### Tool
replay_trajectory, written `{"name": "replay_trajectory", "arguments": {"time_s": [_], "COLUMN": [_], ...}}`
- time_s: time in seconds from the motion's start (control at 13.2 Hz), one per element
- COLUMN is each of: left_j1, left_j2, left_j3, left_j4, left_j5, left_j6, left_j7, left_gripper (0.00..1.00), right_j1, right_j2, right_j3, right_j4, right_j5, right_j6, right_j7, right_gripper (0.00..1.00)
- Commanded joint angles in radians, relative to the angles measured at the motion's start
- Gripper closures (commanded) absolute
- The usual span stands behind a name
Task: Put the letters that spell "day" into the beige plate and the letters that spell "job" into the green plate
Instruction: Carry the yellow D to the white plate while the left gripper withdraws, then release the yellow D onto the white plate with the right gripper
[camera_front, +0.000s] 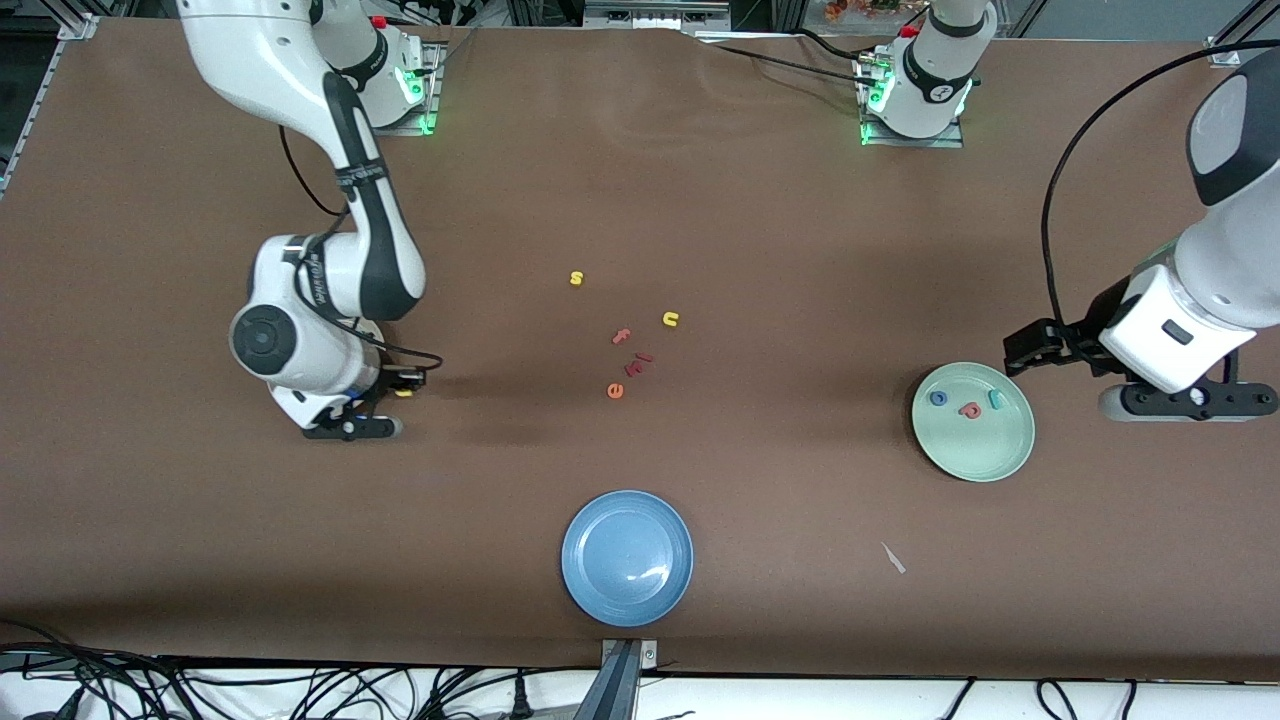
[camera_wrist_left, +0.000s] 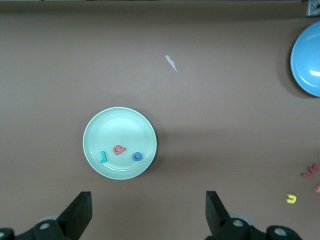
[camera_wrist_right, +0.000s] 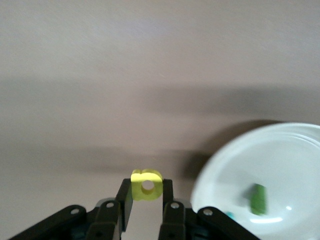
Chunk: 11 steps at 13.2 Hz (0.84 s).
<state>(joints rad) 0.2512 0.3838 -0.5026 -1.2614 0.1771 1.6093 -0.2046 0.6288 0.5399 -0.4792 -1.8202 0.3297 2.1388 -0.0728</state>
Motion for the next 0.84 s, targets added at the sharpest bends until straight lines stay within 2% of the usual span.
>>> {"name": "replay_trajectory", "arguments": {"time_s": [0.0, 0.08, 0.15, 0.23, 0.3, 0.76], "left_j1": [-0.114, -0.157, -0.2, -0.204, -0.193, -0.155], "left_j2": [-0.057, -0.068, -0.078, -0.083, -0.082, -0.105], "left_j3": [0.137, 0.182, 0.231, 0.249, 0.253, 0.256], "left_j4": [-0.016, -0.022, -0.035, -0.042, -0.046, -0.11], "left_j5": [-0.062, -0.065, -0.065, -0.068, -0.08, -0.122], "left_j6": [-0.022, -0.034, -0.043, -0.042, -0.04, -0.017], "left_j7": [0.054, 0.056, 0.071, 0.101, 0.137, 0.149], "left_gripper": [0.0, 0.0, 0.0, 0.0, 0.0, 0.0], "right_j1": [0.005, 0.003, 0.003, 0.003, 0.0, 0.031], "right_j2": [-0.083, -0.081, -0.077, -0.074, -0.071, -0.071], "right_j3": [-0.074, -0.105, -0.128, -0.142, -0.148, -0.137], "right_j4": [-0.125, -0.131, -0.134, -0.136, -0.131, -0.03], "right_j5": [-0.015, -0.015, -0.015, -0.015, -0.015, -0.012], "right_j6": [0.016, 0.015, 0.006, 0.003, -0.009, -0.109], "right_j7": [-0.173, -0.227, -0.258, -0.265, -0.265, -0.125], "right_gripper": [0.82, 0.81, 0.67, 0.29, 0.0, 0.0]}}
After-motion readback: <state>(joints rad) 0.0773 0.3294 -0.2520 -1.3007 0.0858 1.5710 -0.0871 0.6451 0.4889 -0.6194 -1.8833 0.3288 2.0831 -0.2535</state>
